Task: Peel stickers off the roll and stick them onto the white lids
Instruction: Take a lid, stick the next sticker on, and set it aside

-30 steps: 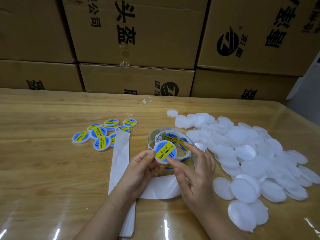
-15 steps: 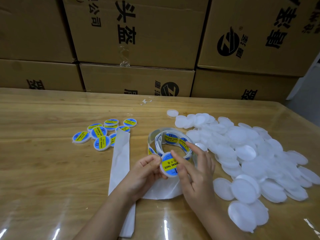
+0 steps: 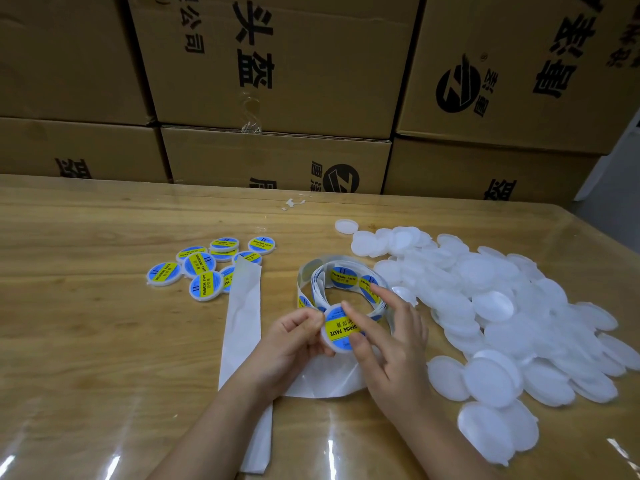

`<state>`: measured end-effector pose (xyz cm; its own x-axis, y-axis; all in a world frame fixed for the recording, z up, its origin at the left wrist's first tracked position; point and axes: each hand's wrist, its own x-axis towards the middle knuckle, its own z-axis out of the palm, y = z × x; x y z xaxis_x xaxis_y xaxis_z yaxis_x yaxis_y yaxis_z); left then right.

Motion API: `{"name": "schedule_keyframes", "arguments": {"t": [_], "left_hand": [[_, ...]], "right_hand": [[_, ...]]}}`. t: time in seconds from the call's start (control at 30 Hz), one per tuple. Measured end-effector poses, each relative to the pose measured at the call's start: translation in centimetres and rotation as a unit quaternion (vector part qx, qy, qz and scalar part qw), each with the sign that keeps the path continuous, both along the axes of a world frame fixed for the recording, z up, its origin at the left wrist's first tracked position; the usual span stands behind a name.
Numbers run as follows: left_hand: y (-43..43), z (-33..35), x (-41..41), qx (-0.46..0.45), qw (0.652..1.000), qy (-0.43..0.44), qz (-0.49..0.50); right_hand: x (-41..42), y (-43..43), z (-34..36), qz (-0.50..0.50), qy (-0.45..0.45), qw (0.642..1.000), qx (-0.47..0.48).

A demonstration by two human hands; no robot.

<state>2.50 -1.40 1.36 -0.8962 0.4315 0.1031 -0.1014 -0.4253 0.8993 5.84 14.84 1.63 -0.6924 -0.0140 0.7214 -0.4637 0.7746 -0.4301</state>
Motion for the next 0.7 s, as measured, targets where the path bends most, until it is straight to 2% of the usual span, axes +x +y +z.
{"name": "schedule_keyframes", "arguments": {"t": [0.23, 0.5, 0.6, 0.7], "left_hand": [[0.09, -0.15, -0.03, -0.024, 1.000, 0.009, -0.004], [0.02, -0.40, -0.30, -0.022, 0.999, 0.001, 0.043], [-0.05, -0.14, -0.32, -0.012, 0.997, 0.000, 0.071], [-0.03, -0.19, -0.42, -0.012, 0.997, 0.000, 0.078]], "right_hand": [[0.28, -0.33, 0.15, 0.023, -0.002, 0.999, 0.034], [0.35, -0.46, 0.49, 0.051, 0.018, 0.997, 0.055], [0.29, -0.45, 0.28, 0.032, 0.012, 0.999, 0.027], [0.11, -0.55, 0.14, 0.004, -0.032, 0.998, -0.058]]}}
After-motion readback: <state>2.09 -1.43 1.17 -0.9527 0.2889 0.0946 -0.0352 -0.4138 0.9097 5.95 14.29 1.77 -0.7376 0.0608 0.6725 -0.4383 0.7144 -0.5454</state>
